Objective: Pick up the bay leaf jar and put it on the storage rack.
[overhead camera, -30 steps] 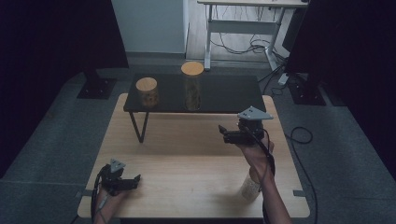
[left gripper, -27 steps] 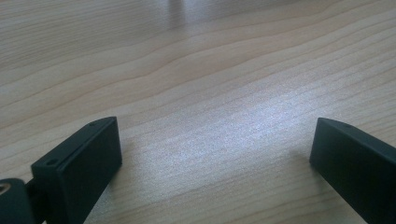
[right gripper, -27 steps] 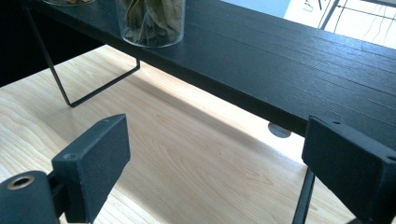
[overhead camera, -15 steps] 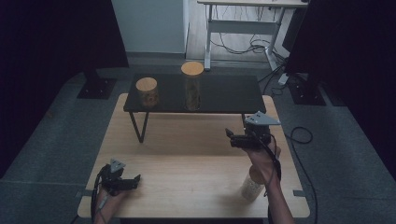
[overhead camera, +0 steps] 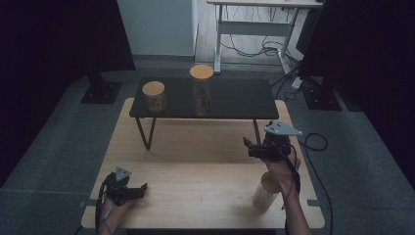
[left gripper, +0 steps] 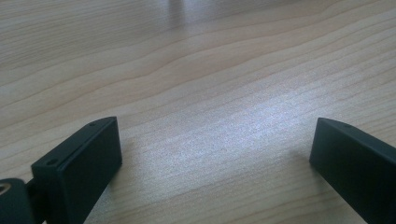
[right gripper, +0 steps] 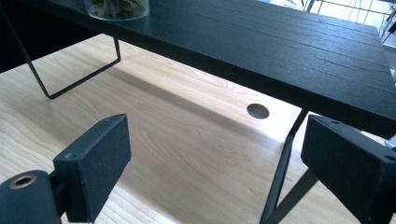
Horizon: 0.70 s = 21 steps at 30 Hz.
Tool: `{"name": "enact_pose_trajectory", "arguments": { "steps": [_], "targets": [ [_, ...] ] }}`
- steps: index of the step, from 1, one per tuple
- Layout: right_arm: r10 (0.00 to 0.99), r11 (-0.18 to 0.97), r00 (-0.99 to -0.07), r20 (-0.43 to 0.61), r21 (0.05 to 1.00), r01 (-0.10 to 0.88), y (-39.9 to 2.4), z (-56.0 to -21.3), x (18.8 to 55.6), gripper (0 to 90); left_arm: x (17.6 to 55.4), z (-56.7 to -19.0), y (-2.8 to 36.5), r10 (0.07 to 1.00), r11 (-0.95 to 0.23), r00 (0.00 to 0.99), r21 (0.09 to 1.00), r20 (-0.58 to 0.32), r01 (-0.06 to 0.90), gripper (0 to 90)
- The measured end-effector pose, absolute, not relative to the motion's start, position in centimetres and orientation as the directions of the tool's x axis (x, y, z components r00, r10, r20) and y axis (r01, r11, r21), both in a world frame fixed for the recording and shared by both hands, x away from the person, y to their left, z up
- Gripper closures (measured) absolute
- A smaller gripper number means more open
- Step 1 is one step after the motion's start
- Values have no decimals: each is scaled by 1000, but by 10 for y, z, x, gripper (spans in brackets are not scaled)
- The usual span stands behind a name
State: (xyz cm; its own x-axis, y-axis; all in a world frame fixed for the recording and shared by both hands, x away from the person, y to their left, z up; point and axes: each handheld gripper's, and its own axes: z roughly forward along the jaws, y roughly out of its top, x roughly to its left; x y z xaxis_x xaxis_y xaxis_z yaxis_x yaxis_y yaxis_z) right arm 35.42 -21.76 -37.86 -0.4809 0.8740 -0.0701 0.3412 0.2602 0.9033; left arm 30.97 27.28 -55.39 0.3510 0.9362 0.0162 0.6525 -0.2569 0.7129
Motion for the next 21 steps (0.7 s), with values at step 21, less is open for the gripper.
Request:
{"name": "enact_pose_trajectory", "arguments": {
  "steps": [21],
  "targets": [
    [904,231,-423,-67,907,352,-249,-394,343,78,310,-554,273,937,-252,348,714,13,653,18]
  ]
}}
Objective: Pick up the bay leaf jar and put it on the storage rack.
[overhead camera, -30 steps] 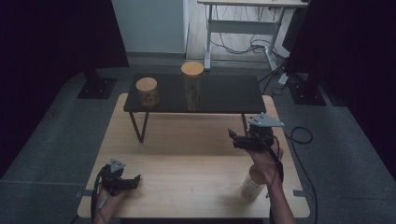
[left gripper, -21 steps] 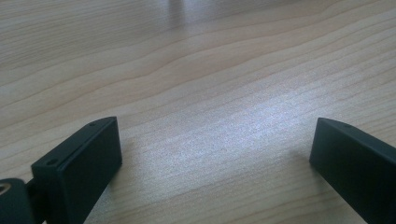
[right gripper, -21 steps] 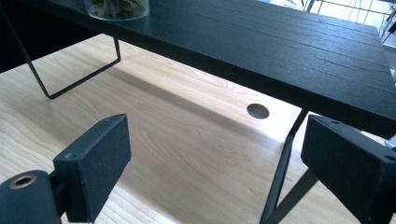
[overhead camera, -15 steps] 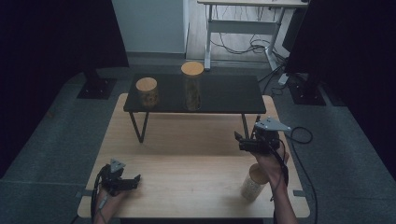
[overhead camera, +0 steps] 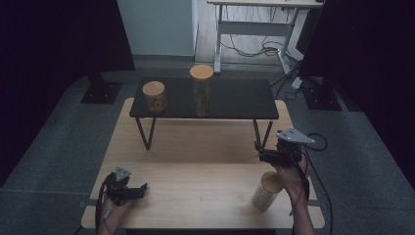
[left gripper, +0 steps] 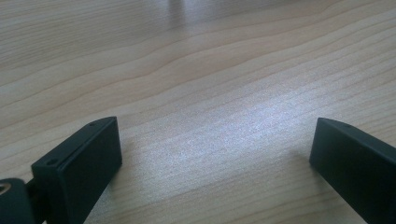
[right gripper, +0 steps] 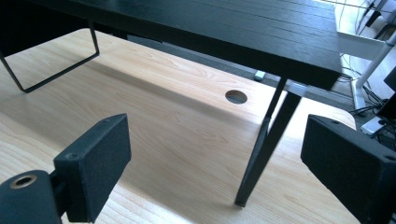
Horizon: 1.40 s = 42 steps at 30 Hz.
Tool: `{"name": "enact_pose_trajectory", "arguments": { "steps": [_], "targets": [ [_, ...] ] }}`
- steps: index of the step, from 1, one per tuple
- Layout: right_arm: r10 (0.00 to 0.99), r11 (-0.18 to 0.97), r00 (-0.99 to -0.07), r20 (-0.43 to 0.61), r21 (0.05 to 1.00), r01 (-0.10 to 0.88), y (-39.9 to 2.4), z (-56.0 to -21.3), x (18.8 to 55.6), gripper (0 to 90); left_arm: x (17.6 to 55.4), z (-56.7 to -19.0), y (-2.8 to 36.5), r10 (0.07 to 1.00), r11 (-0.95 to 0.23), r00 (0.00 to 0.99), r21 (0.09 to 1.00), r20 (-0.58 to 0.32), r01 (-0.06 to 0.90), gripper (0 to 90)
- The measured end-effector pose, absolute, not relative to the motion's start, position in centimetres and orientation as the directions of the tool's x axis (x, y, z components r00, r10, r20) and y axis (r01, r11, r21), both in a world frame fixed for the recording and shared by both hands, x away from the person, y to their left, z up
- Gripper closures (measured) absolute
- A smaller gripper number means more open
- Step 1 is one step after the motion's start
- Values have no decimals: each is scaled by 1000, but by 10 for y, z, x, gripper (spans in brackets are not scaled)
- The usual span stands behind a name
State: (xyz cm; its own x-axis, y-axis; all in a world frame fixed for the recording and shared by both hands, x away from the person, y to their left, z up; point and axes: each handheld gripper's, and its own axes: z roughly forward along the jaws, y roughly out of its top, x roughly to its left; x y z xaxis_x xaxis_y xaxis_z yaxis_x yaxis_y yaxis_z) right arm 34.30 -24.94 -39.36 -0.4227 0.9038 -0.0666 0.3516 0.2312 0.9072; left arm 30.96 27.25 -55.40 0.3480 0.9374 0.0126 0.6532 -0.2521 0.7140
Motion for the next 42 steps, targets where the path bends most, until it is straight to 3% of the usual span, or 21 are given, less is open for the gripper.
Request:
{"name": "enact_pose_trajectory", "arguments": {
  "steps": [42],
  "targets": [
    [970,132,-239,-35,905,405,-303,-438,317,77,309,-554,273,937,-255,348,713,16,654,18]
  ]
}}
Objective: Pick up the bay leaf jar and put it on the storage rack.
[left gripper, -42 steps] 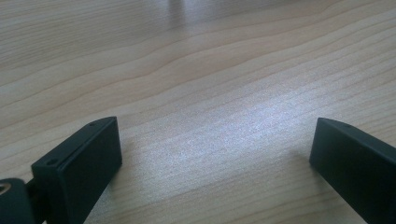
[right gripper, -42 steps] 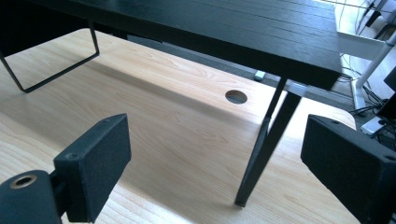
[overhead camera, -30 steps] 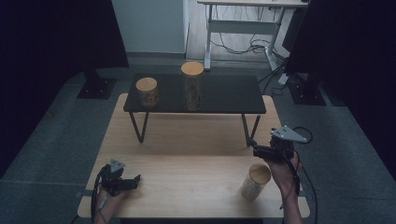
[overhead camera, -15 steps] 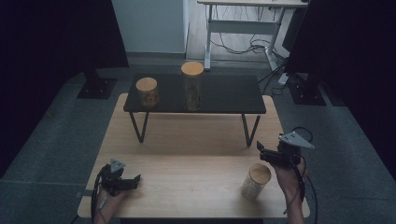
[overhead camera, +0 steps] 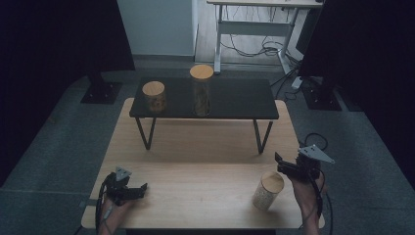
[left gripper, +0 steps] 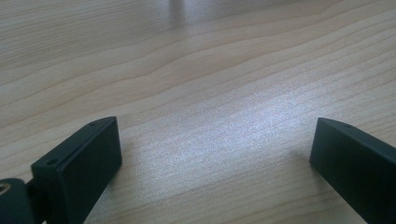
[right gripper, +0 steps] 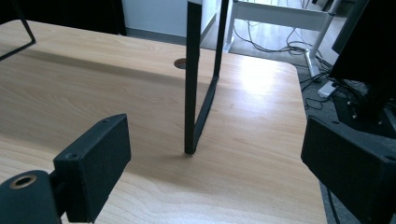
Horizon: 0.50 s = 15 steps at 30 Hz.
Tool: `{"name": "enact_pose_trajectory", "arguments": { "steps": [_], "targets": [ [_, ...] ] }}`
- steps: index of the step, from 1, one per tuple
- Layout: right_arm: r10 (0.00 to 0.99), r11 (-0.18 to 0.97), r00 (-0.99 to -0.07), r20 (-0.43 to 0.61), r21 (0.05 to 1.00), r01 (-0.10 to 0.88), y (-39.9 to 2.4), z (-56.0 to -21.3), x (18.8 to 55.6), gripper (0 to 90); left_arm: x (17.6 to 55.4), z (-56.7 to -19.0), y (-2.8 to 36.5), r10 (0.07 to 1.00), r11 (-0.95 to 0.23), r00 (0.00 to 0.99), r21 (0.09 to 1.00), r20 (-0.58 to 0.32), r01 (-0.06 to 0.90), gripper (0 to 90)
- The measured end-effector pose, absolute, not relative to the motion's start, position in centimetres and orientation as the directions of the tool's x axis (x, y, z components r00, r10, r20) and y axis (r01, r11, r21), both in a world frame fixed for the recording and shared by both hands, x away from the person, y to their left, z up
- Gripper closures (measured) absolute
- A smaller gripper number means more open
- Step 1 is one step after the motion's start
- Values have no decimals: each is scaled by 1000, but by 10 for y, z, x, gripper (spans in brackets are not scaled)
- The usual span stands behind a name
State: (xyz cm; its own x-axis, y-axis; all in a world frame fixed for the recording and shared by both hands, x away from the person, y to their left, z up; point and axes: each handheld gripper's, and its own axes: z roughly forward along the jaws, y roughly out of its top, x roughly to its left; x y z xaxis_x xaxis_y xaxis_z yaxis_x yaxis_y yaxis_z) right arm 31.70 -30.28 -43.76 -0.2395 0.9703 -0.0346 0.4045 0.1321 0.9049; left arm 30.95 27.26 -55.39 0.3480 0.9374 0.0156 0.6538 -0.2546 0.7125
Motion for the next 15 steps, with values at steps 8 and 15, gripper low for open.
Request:
{"name": "enact_pose_trajectory", "arguments": {
  "steps": [8,15],
  "targets": [
    [979,108,-203,-22,898,426,-312,-450,311,73,309,-554,272,938,-252,346,713,14,654,17],
    [983,83,-181,-4,897,435,-319,-460,304,72,309,-554,272,938,-253,346,713,15,654,17]
  ]
}}
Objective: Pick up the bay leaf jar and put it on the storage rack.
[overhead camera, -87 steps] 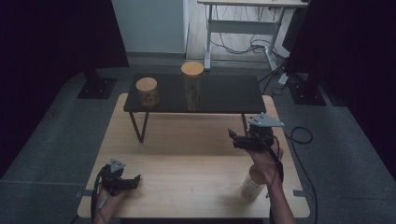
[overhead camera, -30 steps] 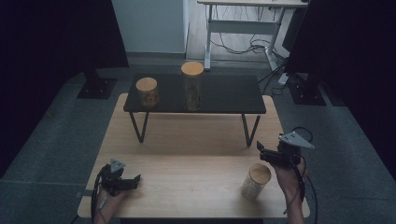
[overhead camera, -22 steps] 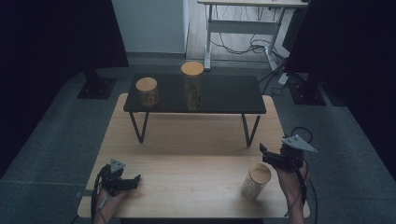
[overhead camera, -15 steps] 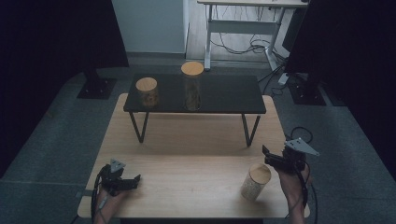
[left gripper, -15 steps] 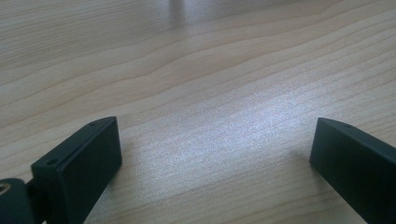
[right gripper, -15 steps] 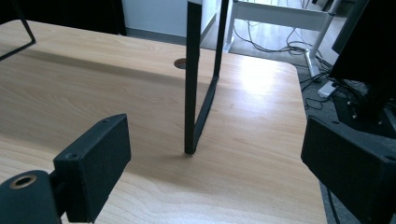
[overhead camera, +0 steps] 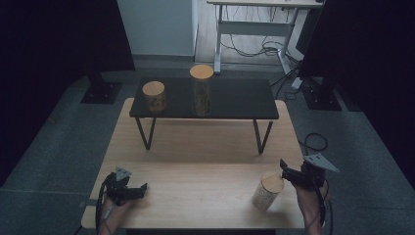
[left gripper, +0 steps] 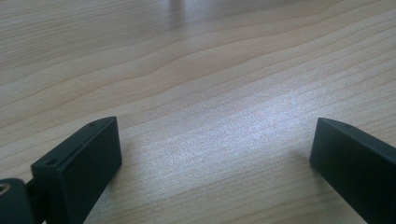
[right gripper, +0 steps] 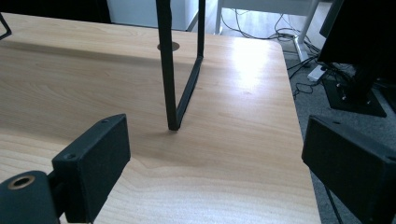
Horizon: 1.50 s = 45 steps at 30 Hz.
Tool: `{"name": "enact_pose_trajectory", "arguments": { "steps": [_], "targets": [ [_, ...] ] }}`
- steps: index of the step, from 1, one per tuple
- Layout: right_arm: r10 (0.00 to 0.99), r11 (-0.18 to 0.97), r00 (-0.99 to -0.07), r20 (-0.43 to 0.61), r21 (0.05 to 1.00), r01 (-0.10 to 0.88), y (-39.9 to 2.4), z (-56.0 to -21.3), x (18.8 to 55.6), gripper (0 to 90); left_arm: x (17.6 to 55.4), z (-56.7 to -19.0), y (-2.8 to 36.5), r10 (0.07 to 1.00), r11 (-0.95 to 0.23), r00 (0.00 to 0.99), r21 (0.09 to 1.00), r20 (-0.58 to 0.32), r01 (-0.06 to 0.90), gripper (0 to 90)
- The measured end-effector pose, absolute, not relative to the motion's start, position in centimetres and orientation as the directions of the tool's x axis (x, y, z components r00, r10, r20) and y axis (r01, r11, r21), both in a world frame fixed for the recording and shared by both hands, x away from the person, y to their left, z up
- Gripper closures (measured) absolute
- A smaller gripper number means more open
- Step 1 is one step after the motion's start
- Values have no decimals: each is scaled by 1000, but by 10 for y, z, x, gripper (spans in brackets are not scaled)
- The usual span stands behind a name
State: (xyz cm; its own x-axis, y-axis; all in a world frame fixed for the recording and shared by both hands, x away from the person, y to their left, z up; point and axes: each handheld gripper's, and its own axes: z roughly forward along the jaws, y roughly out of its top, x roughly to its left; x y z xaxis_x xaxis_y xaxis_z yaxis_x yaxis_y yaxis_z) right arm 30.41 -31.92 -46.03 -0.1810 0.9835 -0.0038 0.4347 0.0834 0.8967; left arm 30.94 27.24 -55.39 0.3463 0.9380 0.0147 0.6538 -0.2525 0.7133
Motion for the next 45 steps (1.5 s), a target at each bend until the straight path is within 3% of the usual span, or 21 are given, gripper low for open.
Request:
{"name": "enact_pose_trajectory", "arguments": {
  "steps": [45],
  "targets": [
    [992,80,-124,-24,877,474,-334,-509,278,73,309,-554,272,938,-251,345,714,14,654,17]
  ]
}}
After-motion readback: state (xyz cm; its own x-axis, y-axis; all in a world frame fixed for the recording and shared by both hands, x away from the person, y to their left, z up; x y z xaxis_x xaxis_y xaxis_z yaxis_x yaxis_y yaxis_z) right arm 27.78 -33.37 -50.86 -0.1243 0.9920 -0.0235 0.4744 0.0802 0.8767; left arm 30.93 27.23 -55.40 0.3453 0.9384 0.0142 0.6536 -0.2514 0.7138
